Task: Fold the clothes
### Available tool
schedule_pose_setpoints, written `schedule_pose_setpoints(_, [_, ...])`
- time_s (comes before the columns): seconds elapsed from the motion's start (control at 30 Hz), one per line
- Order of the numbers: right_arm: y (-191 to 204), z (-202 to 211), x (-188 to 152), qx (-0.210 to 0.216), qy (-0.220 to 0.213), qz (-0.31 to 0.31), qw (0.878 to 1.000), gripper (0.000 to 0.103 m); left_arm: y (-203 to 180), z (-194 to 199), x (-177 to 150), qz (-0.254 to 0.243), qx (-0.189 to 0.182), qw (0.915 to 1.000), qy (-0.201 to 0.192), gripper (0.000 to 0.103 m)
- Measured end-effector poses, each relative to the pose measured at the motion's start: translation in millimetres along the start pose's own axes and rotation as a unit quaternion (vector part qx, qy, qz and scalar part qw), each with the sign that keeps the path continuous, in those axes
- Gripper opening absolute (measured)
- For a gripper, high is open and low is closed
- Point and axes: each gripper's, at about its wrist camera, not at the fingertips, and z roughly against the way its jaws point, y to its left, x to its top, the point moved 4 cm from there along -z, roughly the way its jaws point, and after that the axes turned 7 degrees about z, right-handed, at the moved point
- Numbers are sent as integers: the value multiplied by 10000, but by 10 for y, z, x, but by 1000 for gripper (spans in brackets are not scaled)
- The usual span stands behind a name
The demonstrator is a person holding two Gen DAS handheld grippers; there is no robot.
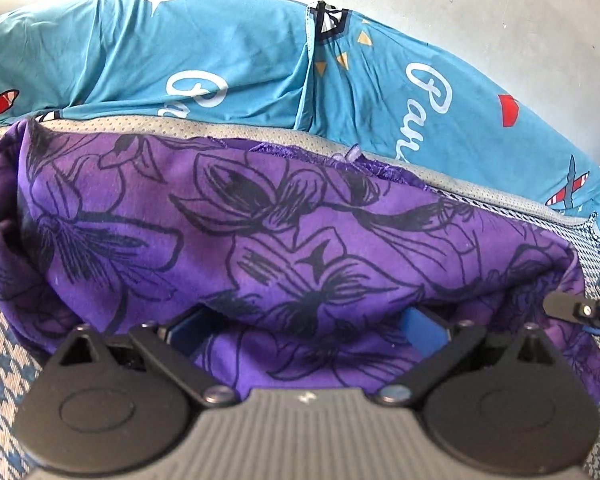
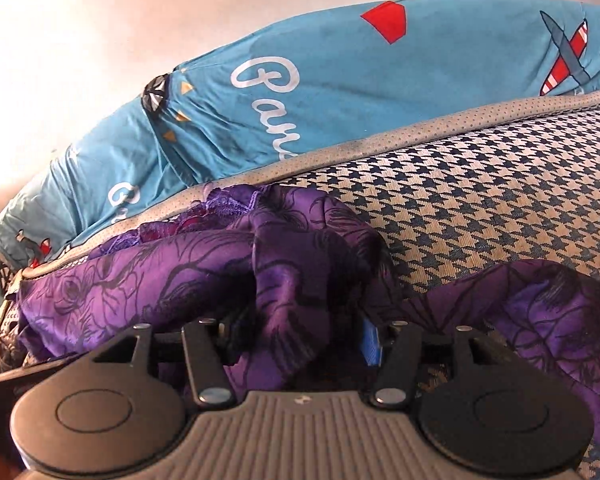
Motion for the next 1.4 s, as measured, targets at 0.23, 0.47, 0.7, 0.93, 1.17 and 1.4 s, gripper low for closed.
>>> schedule_pose_setpoints(0.23, [194, 1, -256, 644, 355, 355, 9967, 71, -99, -111, 77, 404, -153, 9990, -136, 101])
schedule_pose_setpoints(0.47, [418, -331, -423, 663, 655, 684, 9933, 71, -61, -159, 128, 553, -190, 9981, -199, 101])
schedule_pose_setpoints(0.7, [538, -588, -422, 559, 513, 831, 9937, 71, -146, -118, 157, 356, -286, 9984, -348, 101])
schedule_pose_setpoints(0.93, [695, -517, -330, 1135, 382, 1034, 9874, 10, -121, 24, 162, 233, -344, 9982, -427, 102])
schedule_pose_setpoints(1.17, [590, -7, -56, 2463, -298, 139, 9686, 8, -64, 428, 93, -104, -276, 9980, -563, 103])
schedule_pose_setpoints(1.4, [618, 488, 114, 2745, -1091, -452, 9543, 8, 164, 911, -265, -13, -297, 9980, -549, 103])
